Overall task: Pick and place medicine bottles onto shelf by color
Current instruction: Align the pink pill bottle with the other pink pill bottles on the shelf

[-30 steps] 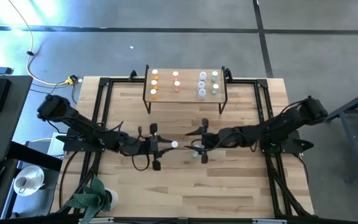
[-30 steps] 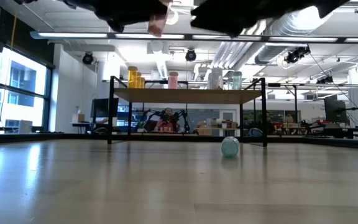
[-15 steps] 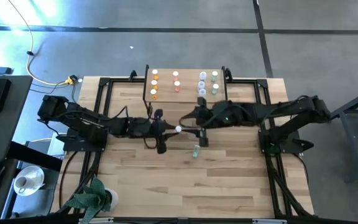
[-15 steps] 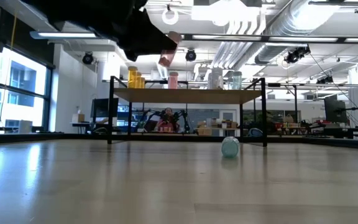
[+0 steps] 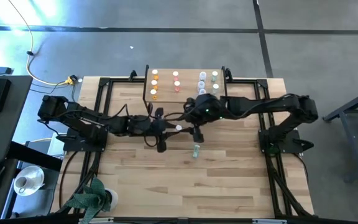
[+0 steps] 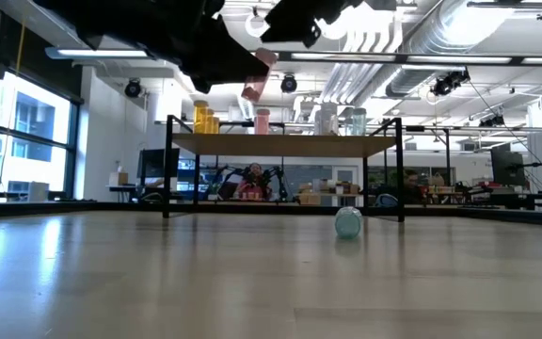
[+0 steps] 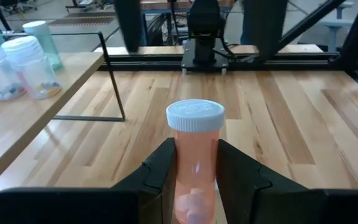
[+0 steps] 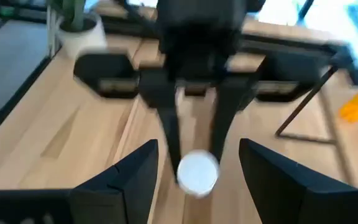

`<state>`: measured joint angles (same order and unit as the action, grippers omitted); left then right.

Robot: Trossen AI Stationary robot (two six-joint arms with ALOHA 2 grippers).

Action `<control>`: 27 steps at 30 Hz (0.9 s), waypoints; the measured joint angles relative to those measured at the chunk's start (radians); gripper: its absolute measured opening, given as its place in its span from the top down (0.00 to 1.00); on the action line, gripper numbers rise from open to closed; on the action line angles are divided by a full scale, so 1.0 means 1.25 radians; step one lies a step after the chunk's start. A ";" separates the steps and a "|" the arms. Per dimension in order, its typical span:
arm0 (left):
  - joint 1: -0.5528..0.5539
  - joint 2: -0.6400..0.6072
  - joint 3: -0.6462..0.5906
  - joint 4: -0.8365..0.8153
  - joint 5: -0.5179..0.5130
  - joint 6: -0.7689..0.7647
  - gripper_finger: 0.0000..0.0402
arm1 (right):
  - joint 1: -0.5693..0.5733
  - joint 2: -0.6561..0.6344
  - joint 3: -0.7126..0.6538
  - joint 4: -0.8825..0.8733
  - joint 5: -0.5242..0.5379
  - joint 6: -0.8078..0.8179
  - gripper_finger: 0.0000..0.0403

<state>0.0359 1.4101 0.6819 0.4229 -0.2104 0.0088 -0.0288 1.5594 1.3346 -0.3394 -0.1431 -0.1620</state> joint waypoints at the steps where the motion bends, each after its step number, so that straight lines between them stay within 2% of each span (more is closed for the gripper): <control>1: -0.002 0.000 0.000 0.000 0.000 0.003 0.79 | 0.000 0.008 0.000 -0.007 -0.008 -0.002 0.46; 8: -0.005 0.000 0.000 -0.007 0.001 0.003 0.79 | 0.002 0.049 0.000 -0.014 -0.034 -0.003 0.46; 19: -0.005 0.000 0.000 0.008 -0.001 0.002 0.79 | 0.002 0.052 0.000 -0.024 0.001 0.003 0.47; 22: -0.005 0.000 0.000 0.020 -0.002 0.002 0.79 | 0.002 0.052 0.000 -0.024 0.006 0.004 0.50; 27: -0.005 0.000 0.000 0.022 -0.002 0.002 0.79 | 0.002 0.052 0.000 -0.024 0.010 0.004 0.61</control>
<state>0.0299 1.4101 0.6819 0.4503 -0.2123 0.0113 -0.0261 1.6249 1.3342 -0.3695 -0.1309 -0.1574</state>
